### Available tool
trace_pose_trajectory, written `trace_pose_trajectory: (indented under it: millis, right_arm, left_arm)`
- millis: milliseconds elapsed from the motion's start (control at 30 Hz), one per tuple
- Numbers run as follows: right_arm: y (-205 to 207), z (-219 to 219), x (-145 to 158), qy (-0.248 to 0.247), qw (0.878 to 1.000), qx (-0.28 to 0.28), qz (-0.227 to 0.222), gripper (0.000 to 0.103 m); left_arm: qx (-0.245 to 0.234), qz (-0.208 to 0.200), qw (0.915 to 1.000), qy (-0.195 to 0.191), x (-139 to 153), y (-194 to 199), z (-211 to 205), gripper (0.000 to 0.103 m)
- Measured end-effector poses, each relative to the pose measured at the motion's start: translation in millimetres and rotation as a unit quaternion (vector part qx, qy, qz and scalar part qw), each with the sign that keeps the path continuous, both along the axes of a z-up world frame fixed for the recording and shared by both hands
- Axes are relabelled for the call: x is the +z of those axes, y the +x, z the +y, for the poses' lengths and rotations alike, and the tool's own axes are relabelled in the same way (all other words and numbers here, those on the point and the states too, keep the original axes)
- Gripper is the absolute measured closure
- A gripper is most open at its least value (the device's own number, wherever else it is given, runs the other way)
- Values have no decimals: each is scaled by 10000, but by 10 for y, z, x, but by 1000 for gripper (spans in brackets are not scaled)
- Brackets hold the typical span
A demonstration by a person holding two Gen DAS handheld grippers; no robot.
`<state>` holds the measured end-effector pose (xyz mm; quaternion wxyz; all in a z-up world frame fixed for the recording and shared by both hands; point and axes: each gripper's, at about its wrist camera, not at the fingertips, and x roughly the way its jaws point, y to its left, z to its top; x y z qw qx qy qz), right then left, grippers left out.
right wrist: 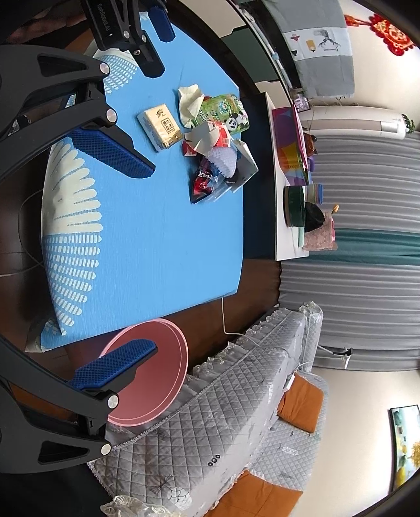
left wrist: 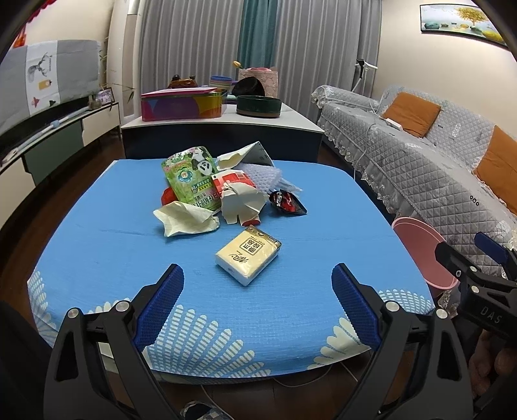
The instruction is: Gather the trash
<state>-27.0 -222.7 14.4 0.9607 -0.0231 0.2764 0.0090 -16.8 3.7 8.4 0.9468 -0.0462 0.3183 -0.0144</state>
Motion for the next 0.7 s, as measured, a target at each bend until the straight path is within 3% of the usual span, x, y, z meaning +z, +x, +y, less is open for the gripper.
trace_pose_trajectory:
  millis: [700]
  right_arm:
    - [1, 0, -51, -54, 10000, 34, 71, 5]
  left_arm:
    - [49, 36, 9999, -113, 19, 8, 34, 13]
